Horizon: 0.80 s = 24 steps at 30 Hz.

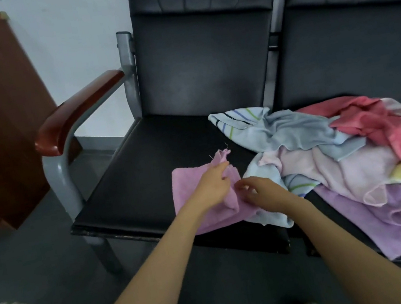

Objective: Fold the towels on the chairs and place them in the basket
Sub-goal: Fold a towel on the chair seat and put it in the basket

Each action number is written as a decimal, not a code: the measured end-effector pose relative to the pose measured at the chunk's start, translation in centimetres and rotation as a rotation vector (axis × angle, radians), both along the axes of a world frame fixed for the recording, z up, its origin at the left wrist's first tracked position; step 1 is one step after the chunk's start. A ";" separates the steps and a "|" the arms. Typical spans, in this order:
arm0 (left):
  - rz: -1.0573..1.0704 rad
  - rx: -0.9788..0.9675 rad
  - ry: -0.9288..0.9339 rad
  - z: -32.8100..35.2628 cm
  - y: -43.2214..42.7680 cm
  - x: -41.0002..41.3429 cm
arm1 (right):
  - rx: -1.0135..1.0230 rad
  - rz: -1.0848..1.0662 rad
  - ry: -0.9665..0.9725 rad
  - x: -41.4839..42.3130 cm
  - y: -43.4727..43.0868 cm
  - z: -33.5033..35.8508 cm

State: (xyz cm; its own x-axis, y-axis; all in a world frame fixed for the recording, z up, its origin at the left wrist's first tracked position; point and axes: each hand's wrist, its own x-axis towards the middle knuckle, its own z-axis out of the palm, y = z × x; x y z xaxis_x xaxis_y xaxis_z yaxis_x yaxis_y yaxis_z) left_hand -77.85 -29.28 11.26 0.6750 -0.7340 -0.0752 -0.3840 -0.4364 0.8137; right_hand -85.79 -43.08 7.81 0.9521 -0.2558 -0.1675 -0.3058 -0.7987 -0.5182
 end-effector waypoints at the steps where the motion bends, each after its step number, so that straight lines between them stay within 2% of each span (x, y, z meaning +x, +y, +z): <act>1: -0.050 -0.002 0.051 -0.3 -0.2 -0.4 | 0.017 -0.011 -0.001 -0.2 -0.3 -0.1; 3: -0.058 -0.027 0.180 -0.4 -0.2 -1.0 | 0.038 -0.028 -0.015 -0.3 -0.8 -0.1; 5: 0.013 -0.068 0.185 -0.3 0.2 -0.8 | 0.096 -0.083 -0.043 -0.3 -1.0 -0.1; 9: 0.218 -0.007 -0.110 -2.0 2.5 1.7 | 0.225 -0.283 -0.098 0.4 -0.3 0.3; 11: 0.245 0.078 -0.342 -3.2 4.0 2.7 | 0.024 -0.305 -0.168 1.0 -0.1 0.1; 13: 0.197 0.245 -0.478 -4.3 5.2 3.1 | -0.193 -0.239 -0.270 1.7 0.6 -0.4; 16: 0.081 0.535 -0.403 -5.8 5.9 2.6 | -0.215 -0.092 -0.336 3.2 3.0 -1.0; 19: 0.034 0.602 -0.331 -6.8 6.1 2.5 | -0.321 0.039 -0.212 4.4 5.2 -2.2; 22: 0.036 0.629 -0.357 -7.2 6.5 2.9 | -0.348 0.118 0.026 4.5 5.4 -3.5; 24: 0.024 0.640 -0.374 -7.3 6.7 3.0 | -0.366 0.124 0.073 4.3 4.8 -3.9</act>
State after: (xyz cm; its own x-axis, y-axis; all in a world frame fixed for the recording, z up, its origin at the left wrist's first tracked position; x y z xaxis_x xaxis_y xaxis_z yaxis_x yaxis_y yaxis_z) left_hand -74.83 -22.57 3.96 0.7547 -0.6083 -0.2456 -0.5699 -0.7934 0.2138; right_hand -81.53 -38.31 3.95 0.9686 -0.1945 -0.1552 -0.2205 -0.9599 -0.1729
